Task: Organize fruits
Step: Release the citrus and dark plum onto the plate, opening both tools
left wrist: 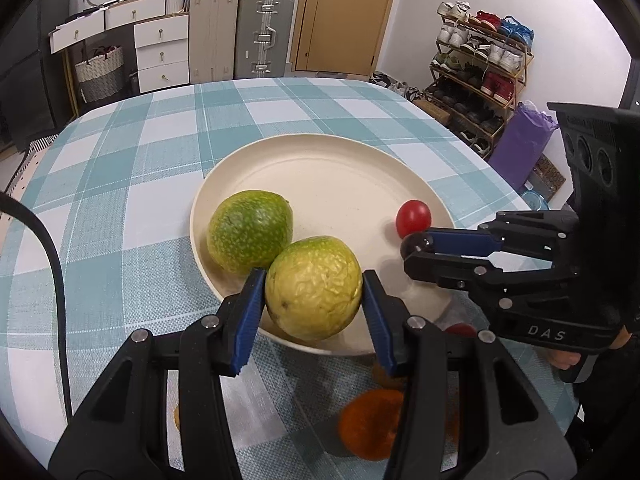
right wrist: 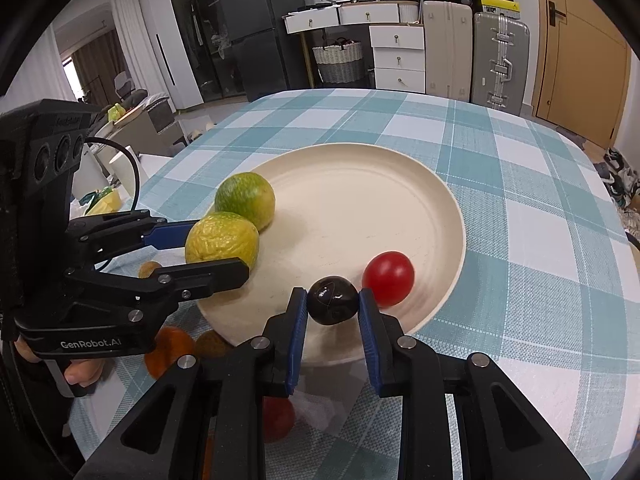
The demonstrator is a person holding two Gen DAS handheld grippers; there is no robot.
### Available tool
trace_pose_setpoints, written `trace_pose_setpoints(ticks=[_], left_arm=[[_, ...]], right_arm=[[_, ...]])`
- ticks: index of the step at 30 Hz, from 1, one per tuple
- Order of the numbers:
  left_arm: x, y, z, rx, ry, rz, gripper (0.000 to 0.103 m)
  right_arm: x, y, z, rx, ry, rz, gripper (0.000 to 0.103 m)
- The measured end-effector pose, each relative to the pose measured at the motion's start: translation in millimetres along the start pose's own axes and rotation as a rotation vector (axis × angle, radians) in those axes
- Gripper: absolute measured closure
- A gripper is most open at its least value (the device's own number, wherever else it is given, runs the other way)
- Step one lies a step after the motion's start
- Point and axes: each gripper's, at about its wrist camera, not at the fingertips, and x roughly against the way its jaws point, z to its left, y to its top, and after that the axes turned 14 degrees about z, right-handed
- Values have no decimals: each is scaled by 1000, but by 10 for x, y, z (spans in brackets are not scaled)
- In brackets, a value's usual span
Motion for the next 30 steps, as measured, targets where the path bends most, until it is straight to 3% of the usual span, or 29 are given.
trace_pose_setpoints(ticks=[14, 17, 21, 24, 27, 30], left_arm=[[-105, 72, 26, -2, 53, -24, 58], [-32, 59, 36, 4, 49, -56, 58], [119, 15, 44, 4, 50, -96, 56], [244, -62, 51, 4, 64, -114, 38], [404, -179, 53, 0, 82, -146, 22], [555, -304, 55, 0, 107, -170, 21]], right_arm=[[-69, 70, -27, -13, -37, 3, 76], [-9, 49, -9, -16, -45, -19, 72], [127, 4, -56, -45, -33, -63, 54], [221, -46, -77, -59, -37, -83, 46], [303, -127, -98, -84, -35, -101, 24], [374, -222, -113, -107, -18, -113, 11]])
